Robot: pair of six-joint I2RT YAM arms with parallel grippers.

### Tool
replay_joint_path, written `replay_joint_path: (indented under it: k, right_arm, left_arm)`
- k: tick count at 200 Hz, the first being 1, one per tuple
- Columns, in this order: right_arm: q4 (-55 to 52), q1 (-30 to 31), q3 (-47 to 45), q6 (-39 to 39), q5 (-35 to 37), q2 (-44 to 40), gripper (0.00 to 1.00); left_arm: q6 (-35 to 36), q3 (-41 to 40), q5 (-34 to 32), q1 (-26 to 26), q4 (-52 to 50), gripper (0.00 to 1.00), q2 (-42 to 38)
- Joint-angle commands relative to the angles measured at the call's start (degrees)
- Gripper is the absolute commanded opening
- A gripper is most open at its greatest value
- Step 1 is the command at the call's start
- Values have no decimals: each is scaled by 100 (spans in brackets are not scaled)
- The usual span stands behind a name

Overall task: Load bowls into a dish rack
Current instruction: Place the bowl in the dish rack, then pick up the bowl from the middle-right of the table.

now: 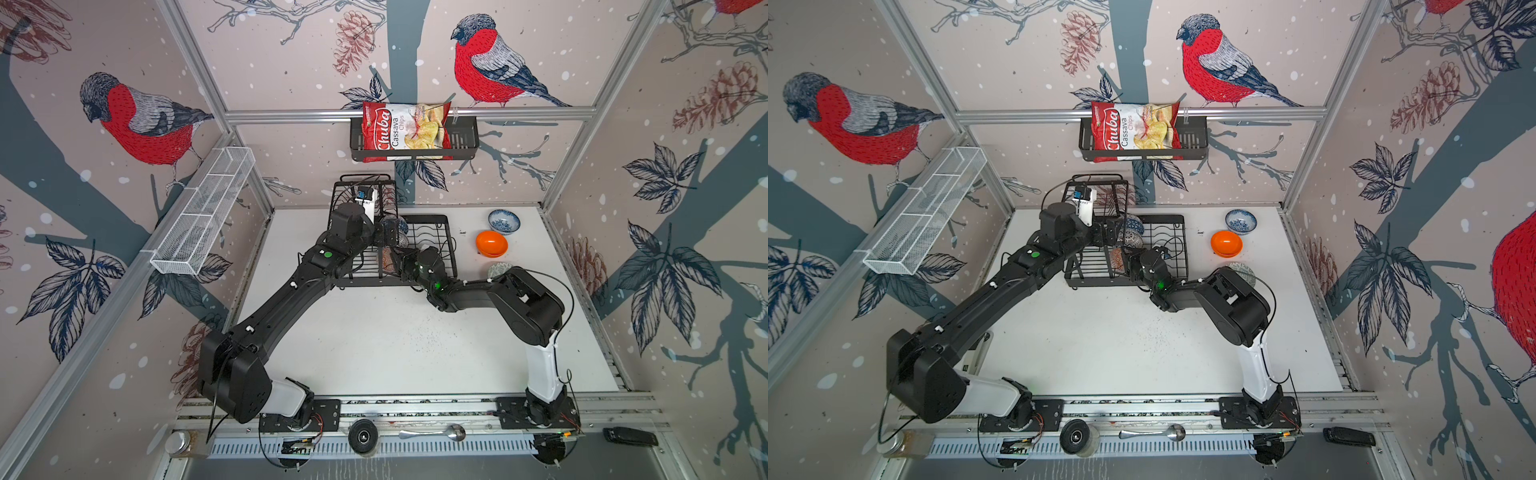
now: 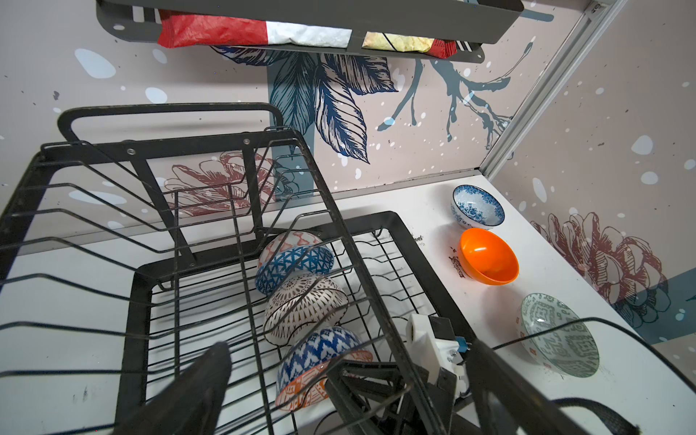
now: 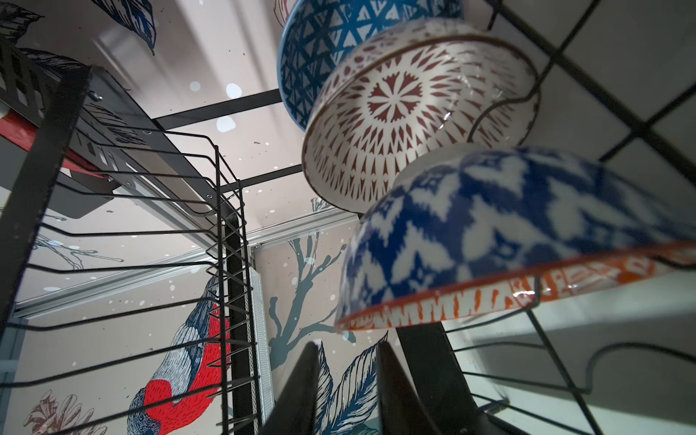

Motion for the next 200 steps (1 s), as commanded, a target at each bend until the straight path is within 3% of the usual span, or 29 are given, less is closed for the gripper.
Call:
replay_joint_path:
  k: [1, 113, 200]
  right_arm:
    - [-22, -12, -55, -152, 86, -111, 29]
    - [-698, -84, -596, -697, 385, -1126, 34]
    - [-3095, -351, -847, -2593, 1276, -3055, 44]
  left_arm:
    - [-29, 19, 21, 6, 18, 97, -22]
    - [-126, -37, 87, 16, 117, 97, -100]
    - [-43, -563, 547, -55, 934, 97, -594]
